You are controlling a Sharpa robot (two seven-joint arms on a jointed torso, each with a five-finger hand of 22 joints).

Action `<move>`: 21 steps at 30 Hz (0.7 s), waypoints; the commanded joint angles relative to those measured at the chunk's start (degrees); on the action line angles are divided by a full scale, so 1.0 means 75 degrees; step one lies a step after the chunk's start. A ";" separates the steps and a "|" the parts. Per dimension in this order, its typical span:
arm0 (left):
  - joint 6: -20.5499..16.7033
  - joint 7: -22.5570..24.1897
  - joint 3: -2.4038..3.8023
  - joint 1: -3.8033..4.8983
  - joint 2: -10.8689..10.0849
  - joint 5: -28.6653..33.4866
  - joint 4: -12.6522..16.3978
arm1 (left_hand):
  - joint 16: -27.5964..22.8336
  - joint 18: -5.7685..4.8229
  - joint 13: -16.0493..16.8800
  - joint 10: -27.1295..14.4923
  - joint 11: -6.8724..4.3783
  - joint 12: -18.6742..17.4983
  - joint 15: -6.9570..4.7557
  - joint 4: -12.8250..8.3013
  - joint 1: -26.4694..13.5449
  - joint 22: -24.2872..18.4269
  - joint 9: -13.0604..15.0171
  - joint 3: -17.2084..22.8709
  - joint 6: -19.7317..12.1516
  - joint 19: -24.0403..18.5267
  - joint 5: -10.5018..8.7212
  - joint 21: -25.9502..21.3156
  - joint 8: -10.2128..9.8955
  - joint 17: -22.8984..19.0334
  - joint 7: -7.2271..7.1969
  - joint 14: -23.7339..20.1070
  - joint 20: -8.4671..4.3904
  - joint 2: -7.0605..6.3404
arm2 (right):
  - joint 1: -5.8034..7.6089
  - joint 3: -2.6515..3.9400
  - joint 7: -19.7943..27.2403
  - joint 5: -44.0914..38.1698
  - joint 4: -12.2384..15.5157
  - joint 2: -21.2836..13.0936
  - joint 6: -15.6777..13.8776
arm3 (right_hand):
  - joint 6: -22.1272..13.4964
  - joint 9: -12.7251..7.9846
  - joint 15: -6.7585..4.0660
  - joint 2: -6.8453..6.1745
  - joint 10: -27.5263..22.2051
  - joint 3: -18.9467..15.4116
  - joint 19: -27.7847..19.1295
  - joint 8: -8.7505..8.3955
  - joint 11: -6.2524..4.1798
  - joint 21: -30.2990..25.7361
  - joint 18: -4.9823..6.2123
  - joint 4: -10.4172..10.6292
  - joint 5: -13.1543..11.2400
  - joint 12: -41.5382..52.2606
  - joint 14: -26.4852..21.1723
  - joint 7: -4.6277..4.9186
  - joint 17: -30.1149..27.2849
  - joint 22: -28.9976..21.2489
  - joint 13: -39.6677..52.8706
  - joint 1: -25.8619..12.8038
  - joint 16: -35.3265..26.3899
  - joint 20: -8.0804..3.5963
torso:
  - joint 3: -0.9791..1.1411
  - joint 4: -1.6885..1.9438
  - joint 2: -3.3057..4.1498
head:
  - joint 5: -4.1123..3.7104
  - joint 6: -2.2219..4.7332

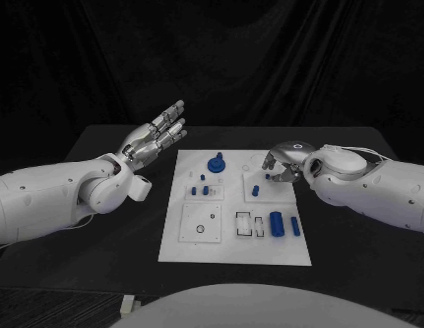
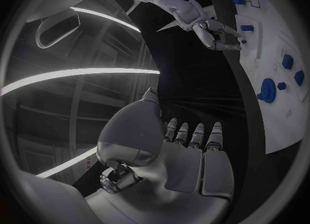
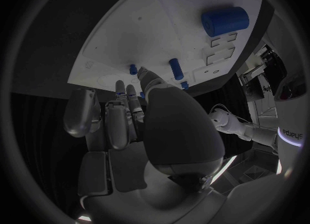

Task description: Assemble the parts on the task board

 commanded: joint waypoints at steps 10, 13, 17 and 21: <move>0.0135 0.0518 0.0008 -0.0048 0.0043 0.0073 -0.0030 | -0.0027 0.0124 -0.0011 0.0002 0.0134 -0.0026 0.0091 -0.0025 0.0428 0.0034 0.0020 -0.0103 0.0121 0.0020 0.0395 -0.0013 -0.0014 -0.0013 0.0208 0.0011 0.0122 0.0098 | -0.0239 0.0005 0.0145 -0.0074 -0.0318 0.0269 0.0146 | 0.0424 0.0003 0.0086 0.0096 0.0437 0.0175 -0.0004 0.0122 0.0001 -0.0088 0.0042 -0.0123 0.0178 -0.0072 0.0257 0.0194 0.0175 0.1139 -0.0216 0.0047 -0.0068 0.0069 | -0.0010 0.0009 0.0011 | 0.0019 -0.0002; 0.0140 0.0518 0.0008 -0.0062 0.0047 0.0073 -0.0054 | -0.0027 0.0124 -0.0011 0.0002 0.0148 -0.0026 0.0090 -0.0025 0.0456 0.0033 0.0022 -0.0110 0.0137 0.0021 0.0422 -0.0013 -0.0012 -0.0013 0.0229 0.0011 0.0122 0.0109 | -0.0280 0.0006 0.0166 -0.0074 -0.0396 0.0328 0.0147 | 0.0587 0.0004 0.0079 0.0098 0.0558 0.0311 -0.0016 0.0154 -0.0007 -0.0138 0.0052 -0.0174 0.0338 -0.0144 0.0240 0.0231 0.0118 0.1129 -0.0315 0.0118 -0.0106 0.0069 | -0.0007 0.0009 0.0014 | 0.0033 -0.0002; 0.0157 0.0516 0.0008 -0.0107 0.0044 0.0073 -0.0078 | -0.0027 0.0124 -0.0011 0.0002 0.0227 -0.0026 0.0123 -0.0036 0.0549 0.0045 0.0028 -0.0125 0.0186 0.0022 0.0497 -0.0011 -0.0006 -0.0013 0.0305 0.0011 0.0135 0.0147 | -0.0317 0.0006 0.0191 -0.0074 -0.0495 0.0393 0.0110 | 0.0847 0.0023 0.0042 0.0105 0.0814 0.0566 -0.0049 0.0215 -0.0047 -0.0248 0.0072 -0.0254 0.0461 -0.0213 0.0199 0.0212 -0.0015 0.1104 -0.0449 0.0232 -0.0207 0.0043 | -0.0008 0.0009 0.0007 | 0.0041 -0.0002; 0.0171 0.0508 0.0008 -0.0150 0.0039 0.0073 -0.0092 | -0.0027 0.0125 -0.0011 0.0002 0.0273 -0.0026 0.0147 -0.0040 0.0602 0.0053 0.0034 -0.0135 0.0223 0.0023 0.0548 -0.0009 0.0000 -0.0013 0.0360 0.0011 0.0151 0.0178 | -0.0329 0.0006 0.0201 -0.0074 -0.0530 0.0411 0.0001 | 0.1138 0.0083 -0.0013 0.0126 0.1137 0.0817 -0.0045 0.0310 -0.0115 -0.0268 0.0074 -0.0364 0.0474 -0.0256 0.0197 0.0172 -0.0055 0.1104 -0.0563 0.0345 -0.0237 -0.0009 | -0.0012 0.0007 0.0004 | 0.0052 -0.0002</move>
